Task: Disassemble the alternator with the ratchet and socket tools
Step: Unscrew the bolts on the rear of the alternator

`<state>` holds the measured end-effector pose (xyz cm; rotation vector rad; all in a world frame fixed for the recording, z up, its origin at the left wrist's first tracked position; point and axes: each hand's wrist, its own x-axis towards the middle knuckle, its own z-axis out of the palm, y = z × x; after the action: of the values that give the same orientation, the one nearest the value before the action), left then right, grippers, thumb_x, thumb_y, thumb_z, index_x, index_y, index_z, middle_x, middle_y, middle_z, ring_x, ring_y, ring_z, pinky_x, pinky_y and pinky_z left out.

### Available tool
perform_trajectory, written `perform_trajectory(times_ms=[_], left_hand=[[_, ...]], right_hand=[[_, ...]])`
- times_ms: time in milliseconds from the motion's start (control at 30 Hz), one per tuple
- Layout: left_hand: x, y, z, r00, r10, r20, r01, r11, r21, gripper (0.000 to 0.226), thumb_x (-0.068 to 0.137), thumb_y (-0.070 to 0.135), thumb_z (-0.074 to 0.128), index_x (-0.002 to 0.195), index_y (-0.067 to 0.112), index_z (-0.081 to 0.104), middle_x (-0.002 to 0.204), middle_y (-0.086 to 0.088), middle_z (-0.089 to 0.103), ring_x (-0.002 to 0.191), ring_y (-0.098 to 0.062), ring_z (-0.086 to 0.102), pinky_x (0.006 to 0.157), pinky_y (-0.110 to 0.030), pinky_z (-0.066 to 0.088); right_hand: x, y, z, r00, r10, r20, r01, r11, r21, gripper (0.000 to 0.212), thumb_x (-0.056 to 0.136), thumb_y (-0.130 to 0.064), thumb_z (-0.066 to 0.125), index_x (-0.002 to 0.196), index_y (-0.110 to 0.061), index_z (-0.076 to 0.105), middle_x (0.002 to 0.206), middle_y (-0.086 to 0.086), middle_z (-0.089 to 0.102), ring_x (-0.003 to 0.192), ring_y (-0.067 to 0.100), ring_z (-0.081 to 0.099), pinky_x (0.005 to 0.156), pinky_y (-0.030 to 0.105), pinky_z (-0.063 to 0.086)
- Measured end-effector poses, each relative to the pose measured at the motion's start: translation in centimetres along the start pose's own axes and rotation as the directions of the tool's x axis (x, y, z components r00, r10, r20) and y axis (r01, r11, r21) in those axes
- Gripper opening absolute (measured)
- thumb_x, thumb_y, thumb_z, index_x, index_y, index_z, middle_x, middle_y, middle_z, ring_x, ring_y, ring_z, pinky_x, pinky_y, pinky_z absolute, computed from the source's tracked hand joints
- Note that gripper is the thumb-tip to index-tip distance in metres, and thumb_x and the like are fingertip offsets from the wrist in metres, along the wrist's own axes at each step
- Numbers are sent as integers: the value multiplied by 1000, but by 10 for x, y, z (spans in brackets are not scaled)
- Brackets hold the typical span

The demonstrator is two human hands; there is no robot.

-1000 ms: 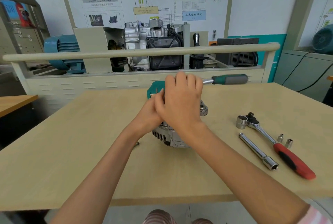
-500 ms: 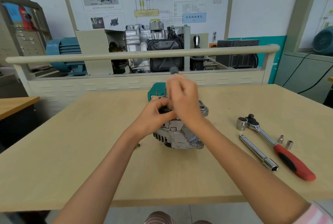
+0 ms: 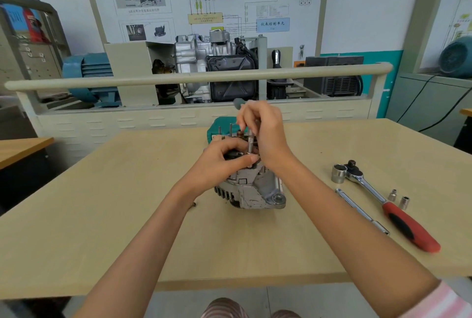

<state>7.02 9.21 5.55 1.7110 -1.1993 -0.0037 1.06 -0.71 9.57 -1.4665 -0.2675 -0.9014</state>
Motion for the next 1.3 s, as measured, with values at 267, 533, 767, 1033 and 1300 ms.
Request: perform_trajectory(times_ms=[267, 533, 767, 1033, 1300], left_hand=[[1, 6, 3, 998, 23, -55, -28, 996, -90, 39, 80, -13, 54, 82, 25, 59, 71, 9, 64, 67, 0, 57, 62, -21, 48], [-2, 2, 9, 996, -35, -78, 36, 999, 9, 17, 74, 15, 60, 91, 11, 64, 100, -3, 61, 101, -18, 47, 82, -33, 44], [-4, 10, 17, 953, 216, -214, -185, 970, 157, 29, 75, 9, 58, 98, 26, 56, 97, -2, 62, 103, -27, 54, 87, -54, 44], [-10, 5, 6, 961, 209, -182, -196, 977, 87, 30, 79, 8, 54, 75, 38, 55, 69, 23, 61, 63, 8, 51, 59, -6, 36], [-8, 0, 7, 972, 217, -95, -201, 968, 153, 8, 85, 21, 56, 82, 19, 63, 68, 17, 61, 61, 2, 52, 57, -13, 36]], right_hand=[[-18, 19, 14, 911, -412, 28, 159, 287, -944, 22, 79, -23, 40, 66, -11, 52, 68, 2, 48, 71, 20, 43, 76, 32, 33], [-10, 10, 4, 938, -346, 26, 241, 595, -767, 22, 80, -16, 47, 60, -12, 39, 63, 1, 40, 65, 20, 40, 70, 34, 32], [-7, 14, 9, 900, -424, 100, 361, 597, -716, 26, 83, -25, 37, 59, -16, 35, 60, -8, 31, 62, 16, 37, 68, 33, 33], [-2, 14, 12, 917, -378, 131, 391, 782, -485, 34, 81, -24, 37, 49, -17, 29, 50, -6, 28, 53, 10, 30, 59, 28, 27], [-1, 11, 1, 947, -295, 128, 321, 895, -309, 46, 80, -26, 36, 45, 4, 38, 49, 24, 36, 54, 38, 37, 54, 47, 33]])
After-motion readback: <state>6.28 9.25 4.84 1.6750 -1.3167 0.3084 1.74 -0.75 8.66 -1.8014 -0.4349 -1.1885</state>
